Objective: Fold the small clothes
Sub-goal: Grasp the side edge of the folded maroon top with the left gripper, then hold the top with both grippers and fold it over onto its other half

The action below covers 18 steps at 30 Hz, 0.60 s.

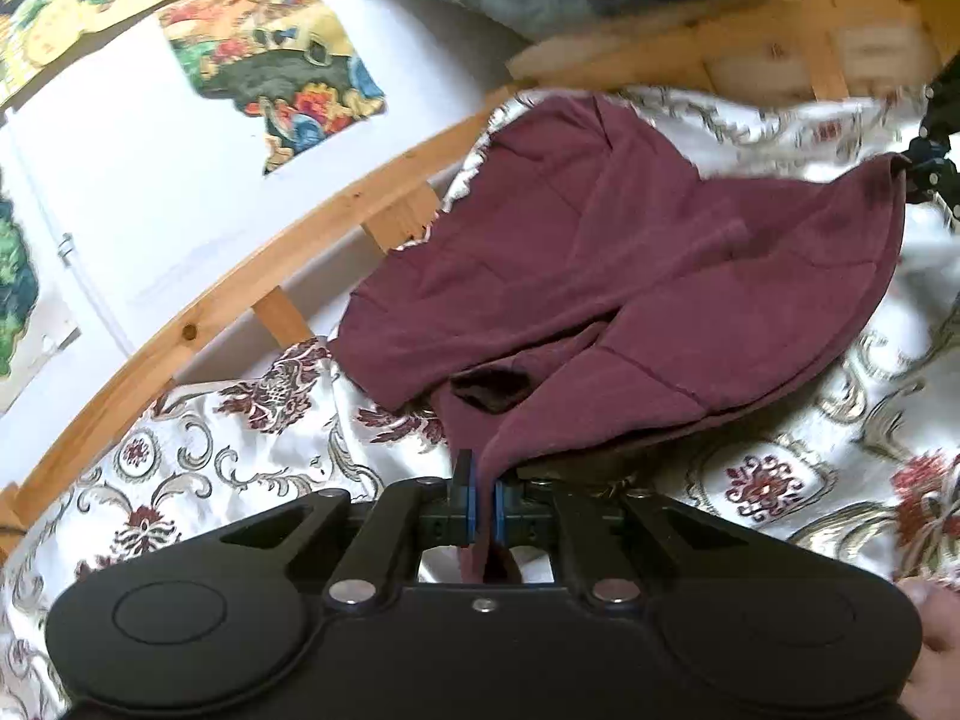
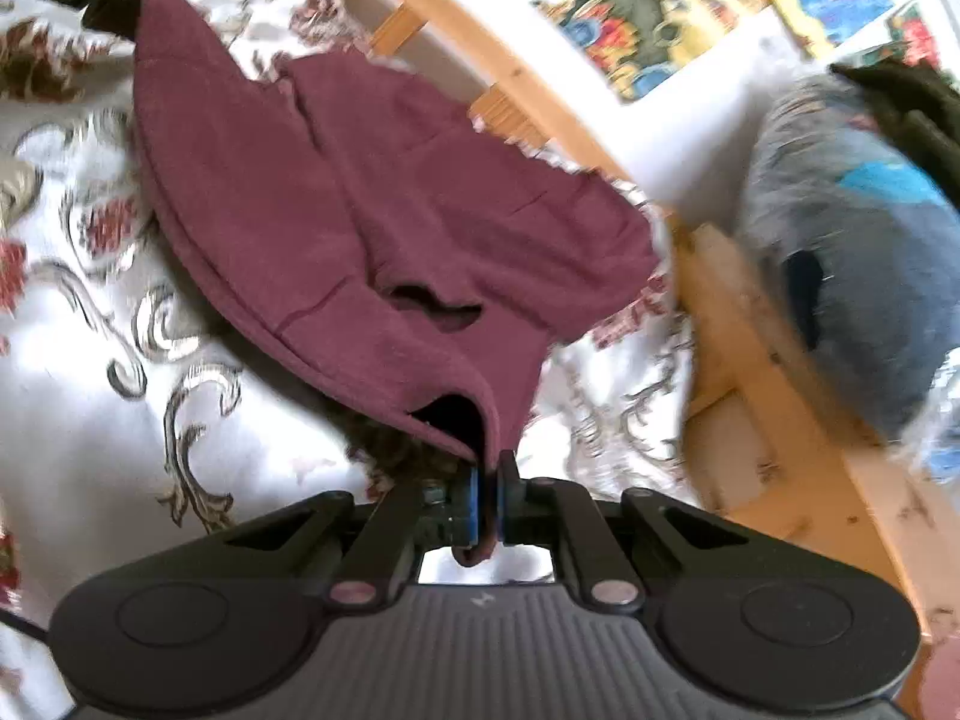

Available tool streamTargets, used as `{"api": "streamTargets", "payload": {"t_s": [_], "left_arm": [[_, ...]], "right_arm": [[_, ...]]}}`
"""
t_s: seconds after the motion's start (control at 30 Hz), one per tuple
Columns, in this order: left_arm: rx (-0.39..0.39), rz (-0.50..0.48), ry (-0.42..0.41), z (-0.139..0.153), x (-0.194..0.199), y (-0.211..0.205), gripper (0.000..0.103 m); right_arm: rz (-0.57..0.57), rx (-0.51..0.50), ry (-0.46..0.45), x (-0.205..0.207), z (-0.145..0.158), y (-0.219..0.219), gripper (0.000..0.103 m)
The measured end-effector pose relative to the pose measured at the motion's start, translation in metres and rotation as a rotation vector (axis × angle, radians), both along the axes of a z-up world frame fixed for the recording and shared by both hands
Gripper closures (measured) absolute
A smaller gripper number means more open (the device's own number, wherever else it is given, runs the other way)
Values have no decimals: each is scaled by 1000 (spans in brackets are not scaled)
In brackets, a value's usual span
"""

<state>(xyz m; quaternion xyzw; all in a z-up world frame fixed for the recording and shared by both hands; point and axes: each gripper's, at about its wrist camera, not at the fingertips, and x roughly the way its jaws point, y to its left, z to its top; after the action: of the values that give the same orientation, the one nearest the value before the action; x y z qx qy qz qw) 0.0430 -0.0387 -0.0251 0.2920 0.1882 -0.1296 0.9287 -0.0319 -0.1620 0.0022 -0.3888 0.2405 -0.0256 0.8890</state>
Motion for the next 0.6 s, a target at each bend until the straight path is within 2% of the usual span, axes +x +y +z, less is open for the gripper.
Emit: {"api": "streamTargets", "payload": {"t_s": [0.3, 0.37, 0.43, 0.5, 0.6], "left_arm": [[-86, -37, 55, 39, -59, 40, 98], [-133, -56, 81, 50, -76, 53, 98], [-195, -78, 83, 60, -92, 64, 98], [-207, -98, 70, 68, -110, 69, 98], [-230, -116, 83, 79, -132, 76, 98]], "right_arm": [[18, 103, -39, -75, 67, 14, 97], [12, 153, -42, -96, 77, 12, 97], [-6, 245, -57, -117, 88, 9, 97], [-31, 301, -82, -137, 99, 7, 97], [-53, 327, -113, -160, 111, 11, 97]]}}
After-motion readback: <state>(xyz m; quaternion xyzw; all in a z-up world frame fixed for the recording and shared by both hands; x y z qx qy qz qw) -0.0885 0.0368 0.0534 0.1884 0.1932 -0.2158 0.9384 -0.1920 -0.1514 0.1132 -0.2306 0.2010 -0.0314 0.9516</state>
